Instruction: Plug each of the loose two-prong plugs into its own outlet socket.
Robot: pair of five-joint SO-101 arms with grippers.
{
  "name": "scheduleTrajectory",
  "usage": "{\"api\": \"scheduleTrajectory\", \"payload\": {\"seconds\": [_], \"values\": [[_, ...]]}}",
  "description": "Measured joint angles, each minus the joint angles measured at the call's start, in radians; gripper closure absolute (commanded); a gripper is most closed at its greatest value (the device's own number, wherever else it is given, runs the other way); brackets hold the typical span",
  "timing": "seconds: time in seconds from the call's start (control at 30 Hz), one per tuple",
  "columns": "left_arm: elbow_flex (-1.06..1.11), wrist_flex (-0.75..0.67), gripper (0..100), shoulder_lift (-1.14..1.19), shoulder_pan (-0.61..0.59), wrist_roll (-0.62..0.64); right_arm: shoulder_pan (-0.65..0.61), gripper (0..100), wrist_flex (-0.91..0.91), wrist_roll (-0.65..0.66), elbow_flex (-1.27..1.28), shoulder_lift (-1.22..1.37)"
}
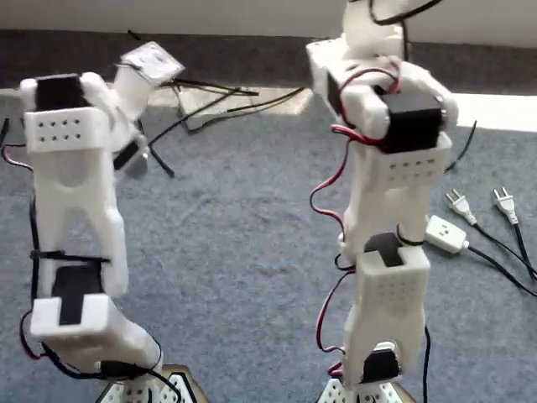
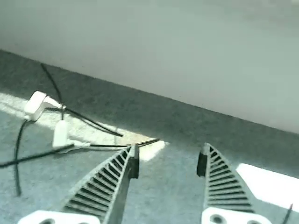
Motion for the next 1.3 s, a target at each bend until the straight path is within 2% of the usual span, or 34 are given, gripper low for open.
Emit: {"api": "scheduleTrajectory", "payload": {"seconds": [0.13,0.23,0.37,0.47,0.53,0.63,0.77,0.9,1.07,1.3], "values": [[0.258,-0.12,95,-0.25,0.189,0.19,0.149,79.3,0.0,0.0,-0.002,-0.066],[0.393,-0.198,95,-0.353,0.281,0.273,0.296,79.1,0.0,0.005,0.011,-0.12],[0.511,-0.253,95,-0.351,0.385,0.365,0.486,79.0,0.0,0.023,0.244,-0.215],[0.537,-0.324,94,-0.288,0.416,0.443,0.588,79.0,0.0,0.117,0.497,-0.256],[0.537,-0.364,88,-0.224,0.434,0.483,0.629,79.0,-0.002,0.209,0.654,-0.267],[0.529,-0.411,84,-0.114,0.468,0.535,0.664,79.0,-0.048,0.353,0.827,-0.269],[0.457,-0.423,84,0.017,0.508,0.621,0.703,79.0,-0.193,0.517,0.982,-0.269],[0.425,-0.431,84,0.092,0.535,0.649,0.698,79.0,-0.275,0.667,1.185,-0.267],[0.416,-0.462,84,0.137,0.54,0.654,0.701,79.0,-0.48,0.804,1.436,-0.267],[0.416,-0.508,83,0.184,0.54,0.721,0.701,79.0,-0.749,1.007,1.737,-0.267]]}}
